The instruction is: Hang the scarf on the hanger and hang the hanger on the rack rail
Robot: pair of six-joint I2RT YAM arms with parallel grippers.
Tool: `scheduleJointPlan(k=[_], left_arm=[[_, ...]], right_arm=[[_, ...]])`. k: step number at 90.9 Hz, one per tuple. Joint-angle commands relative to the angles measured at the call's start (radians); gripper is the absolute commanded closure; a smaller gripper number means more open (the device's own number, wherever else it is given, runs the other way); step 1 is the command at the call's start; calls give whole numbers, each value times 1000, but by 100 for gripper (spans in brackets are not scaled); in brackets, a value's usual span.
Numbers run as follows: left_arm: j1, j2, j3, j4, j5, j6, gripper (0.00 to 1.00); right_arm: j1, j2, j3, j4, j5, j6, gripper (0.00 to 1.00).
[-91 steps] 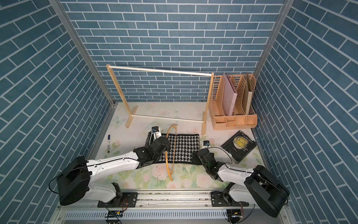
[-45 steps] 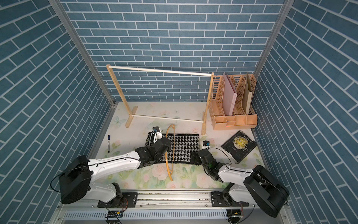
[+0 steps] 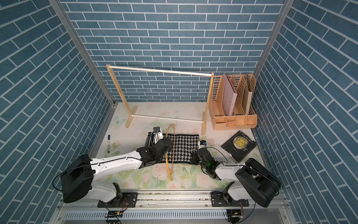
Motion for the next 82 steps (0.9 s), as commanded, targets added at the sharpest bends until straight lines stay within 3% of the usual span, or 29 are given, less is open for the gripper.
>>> scheduleJointPlan(k=[1,21,38,48,66,82], left_arm=[[-2,30,-35,-41,-21,21,100],[-1,29,-49,-18,-13,35,100],[-2,7,-38,-11,-19,52,100],[-2,1,-11,-25,-15,66,100],[-2,0,19,-20,-6,82,100],[-2,13,31,-15,0,88,100]], right_arm=[[10,-52,59,-10,-50,-113,100],[12,-17,143,151,-167,-268,100],[34,231,170,546,-380,-277,100],[72,412,239,685,-472,-274,100],[121,647,394,806,-580,-238,100],[140,713,467,800,-632,-220,100]])
